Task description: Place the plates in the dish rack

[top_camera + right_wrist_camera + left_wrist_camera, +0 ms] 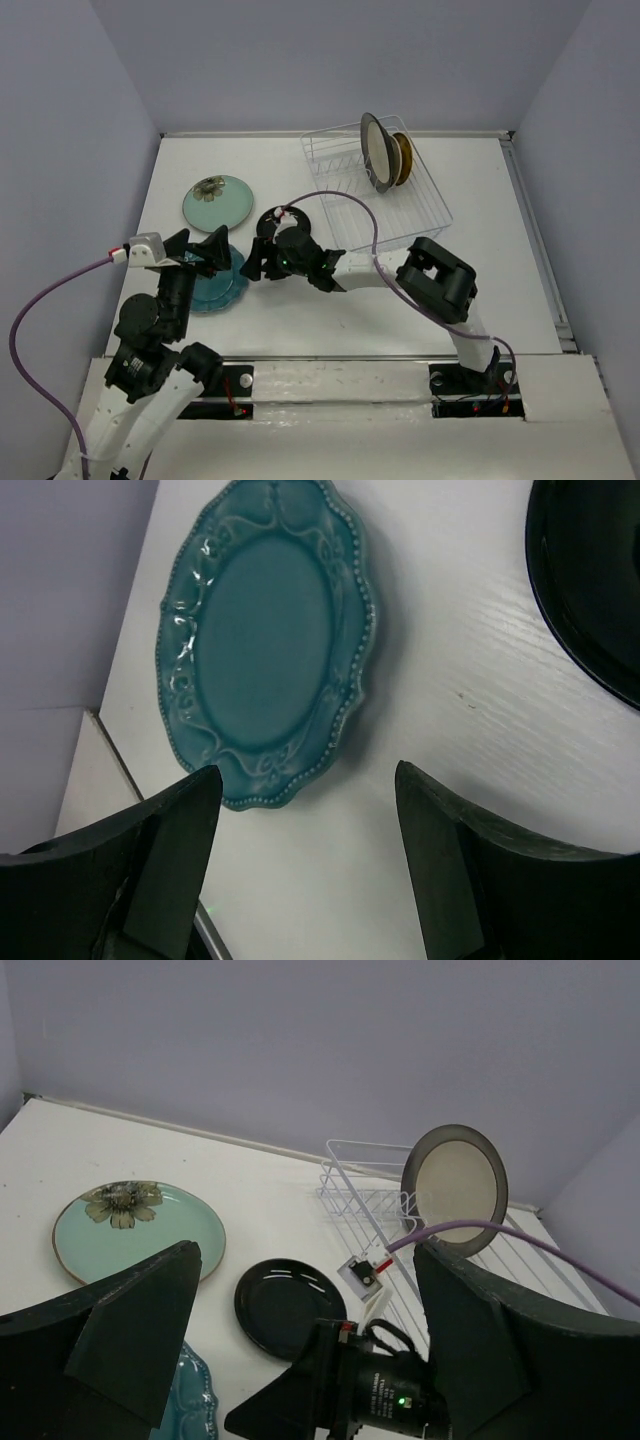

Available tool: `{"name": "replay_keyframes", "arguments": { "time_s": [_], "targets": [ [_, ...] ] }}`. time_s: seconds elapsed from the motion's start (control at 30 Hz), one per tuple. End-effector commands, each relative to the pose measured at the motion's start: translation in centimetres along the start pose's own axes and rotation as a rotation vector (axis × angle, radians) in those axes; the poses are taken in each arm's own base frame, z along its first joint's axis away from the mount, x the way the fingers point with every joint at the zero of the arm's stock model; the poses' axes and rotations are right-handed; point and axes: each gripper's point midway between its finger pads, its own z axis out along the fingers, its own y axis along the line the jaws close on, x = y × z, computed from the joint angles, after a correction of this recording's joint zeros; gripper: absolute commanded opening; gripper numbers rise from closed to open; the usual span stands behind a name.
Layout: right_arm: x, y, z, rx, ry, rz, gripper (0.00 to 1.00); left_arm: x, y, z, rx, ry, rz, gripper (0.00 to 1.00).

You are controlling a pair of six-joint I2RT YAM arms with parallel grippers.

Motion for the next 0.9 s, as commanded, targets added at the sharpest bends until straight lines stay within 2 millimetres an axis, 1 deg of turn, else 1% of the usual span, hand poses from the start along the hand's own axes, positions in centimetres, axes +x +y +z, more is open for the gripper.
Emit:
{"name": "replay_keyframes", "arguments": {
  "time_s": [0.0, 0.03, 0.1, 0.13, 0.2, 0.23, 0.27, 0.33, 0.37, 0.4, 0.43, 0.5, 0.53, 0.57, 0.6, 0.63, 0.67, 0.7, 0.73, 0.83, 0.87],
  "targets": [
    [-0.8, 2.1, 1.5, -0.093, -0.074, 0.154, 0.75, -0.8, -0.3, 0.4, 0.009, -0.039, -0.008, 0.99],
    [0.7, 1.4, 2.2, -0.101, -0.038, 0.166, 0.75, -0.7, -0.4, 0.5, 0.011, -0.037, -0.006, 0.99],
    [1.3, 1.4, 2.9, -0.122, -0.024, 0.2, 0.75, -0.5, -0.6, 0.6, 0.02, -0.028, -0.004, 0.99],
    [2.6, 0.6, 3.8, -0.114, 0.004, 0.226, 0.75, -0.5, -0.6, 0.6, 0.023, -0.026, -0.003, 0.98],
    [3.5, 0.5, 4.8, -0.124, 0.034, 0.265, 0.75, -0.4, -0.7, 0.6, 0.025, -0.024, -0.004, 0.98],
    [3.0, 1.5, 5.5, -0.152, 0.034, 0.296, 0.74, -0.4, -0.8, 0.6, 0.029, -0.023, -0.003, 0.98],
    [4.6, 0.8, 6.5, -0.143, 0.06, 0.306, 0.74, -0.4, -0.8, 0.6, 0.029, -0.022, -0.002, 0.98],
    [5.1, 0.7, 7.5, -0.144, 0.069, 0.353, 0.72, -0.3, -0.8, 0.7, 0.033, -0.019, -0.001, 0.98],
    [4.9, 1.0, 8.0, -0.165, 0.063, 0.376, 0.71, -0.3, -0.8, 0.7, 0.031, -0.018, -0.001, 0.98],
    [5.8, 0.2, 8.6, -0.156, 0.071, 0.398, 0.69, -0.3, -0.8, 0.7, 0.033, -0.018, -0.001, 0.98],
    [6.0, 0.2, 8.8, -0.161, 0.076, 0.44, 0.65, -0.3, -0.9, 0.7, 0.035, -0.018, 0.0, 0.98],
    [6.6, -0.3, 9.0, -0.172, 0.077, 0.466, 0.59, -0.2, -0.9, 0.7, 0.039, -0.016, -0.001, 0.99],
    [7.2, 0.0, 8.8, -0.176, 0.08, 0.47, 0.48, -0.2, -1.0, 0.7, 0.042, -0.016, 0.0, 0.99],
    [6.9, -0.2, 8.8, -0.168, 0.06, 0.469, 0.42, -0.3, -1.0, 0.6, 0.045, -0.016, 0.001, 0.99],
    [6.9, -0.6, 8.5, -0.154, 0.053, 0.462, 0.26, -0.2, -1.1, 0.6, 0.049, -0.014, -0.001, 0.99],
    [6.8, -0.9, 8.4, -0.142, 0.04, 0.458, 0.18, -0.4, -1.1, 0.5, 0.051, -0.018, -0.003, 0.99],
    [7.1, -0.6, 8.2, -0.14, 0.04, 0.449, 0.12, -0.4, -1.1, 0.5, 0.051, -0.018, -0.003, 0.99],
    [7.3, -1.1, 7.9, -0.127, 0.038, 0.444, 0.08, -0.6, -1.2, 0.6, 0.053, -0.028, -0.007, 0.99],
    [6.5, -0.5, 7.5, -0.14, 0.023, 0.432, 0.07, -0.9, -1.3, 0.6, 0.057, -0.04, -0.014, 0.99],
    [5.7, -0.2, 6.5, -0.147, -0.007, 0.391, 0.07, -1.0, -1.2, 0.5, 0.053, -0.044, -0.014, 0.99],
    [4.1, 1.3, 5.6, -0.184, -0.038, 0.376, 0.07, -1.1, -1.2, 0.5, 0.052, -0.046, -0.013, 0.99]
  ]
}}
